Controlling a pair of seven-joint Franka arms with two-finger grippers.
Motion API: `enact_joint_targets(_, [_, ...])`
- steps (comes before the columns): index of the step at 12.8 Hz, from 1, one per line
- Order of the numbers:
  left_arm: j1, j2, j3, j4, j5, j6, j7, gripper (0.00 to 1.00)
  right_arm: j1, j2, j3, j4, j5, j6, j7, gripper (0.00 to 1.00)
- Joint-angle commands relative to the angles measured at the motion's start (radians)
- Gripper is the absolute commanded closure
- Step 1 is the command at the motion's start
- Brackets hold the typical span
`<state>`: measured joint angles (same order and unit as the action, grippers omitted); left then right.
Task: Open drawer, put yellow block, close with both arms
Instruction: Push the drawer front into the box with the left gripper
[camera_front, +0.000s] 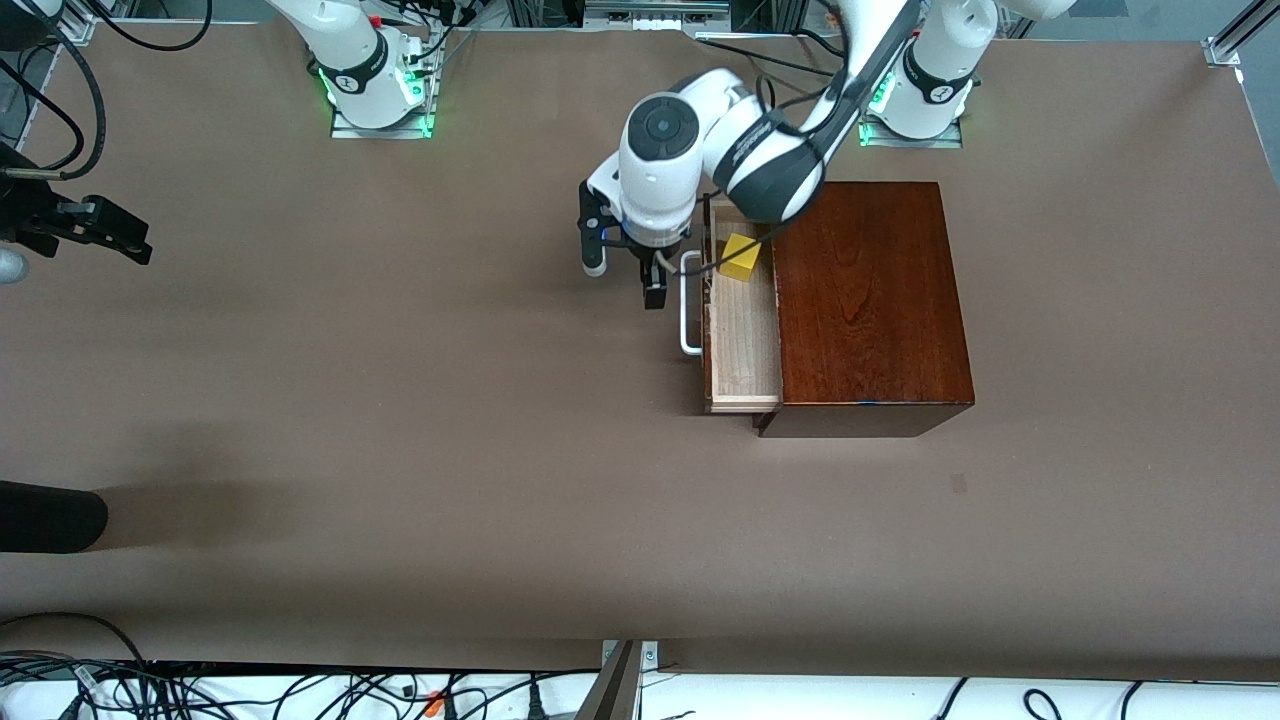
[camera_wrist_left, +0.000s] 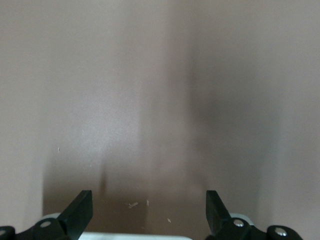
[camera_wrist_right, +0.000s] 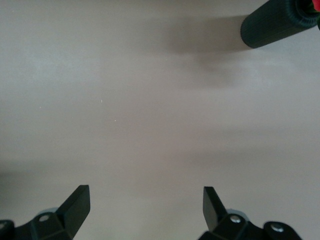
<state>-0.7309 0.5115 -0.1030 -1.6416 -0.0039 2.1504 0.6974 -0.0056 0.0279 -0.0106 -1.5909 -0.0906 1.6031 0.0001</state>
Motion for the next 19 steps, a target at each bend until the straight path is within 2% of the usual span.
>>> enact_joint_targets(1, [-0.008,0.033,0.011,0.02,0.083,0.009,0.051,0.0,-0.022,-0.023,0.021,-0.026,0.017,0.014,-0.031,0.0])
enact_joint_targets(5, [-0.01,0.061,0.011,0.016,0.139,0.009,0.062,0.0,-0.022,-0.019,0.021,-0.026,0.043,0.011,-0.015,0.0])
enact_joint_targets(8, [0.004,0.067,0.011,0.014,0.17,-0.003,0.096,0.0,-0.022,-0.02,0.02,-0.024,0.112,0.008,-0.015,0.0])
enact_joint_targets(10, [0.018,0.064,0.017,0.009,0.17,-0.007,0.138,0.0,-0.022,-0.017,0.018,-0.024,0.114,0.011,-0.015,0.0])
enact_joint_targets(14, [0.061,0.047,0.02,0.014,0.17,-0.098,0.171,0.0,-0.02,-0.019,0.023,-0.024,0.115,0.009,0.063,0.0])
enact_joint_targets(19, [0.097,0.019,0.023,0.014,0.17,-0.184,0.174,0.0,-0.02,-0.019,0.02,-0.018,0.114,-0.002,0.052,0.0])
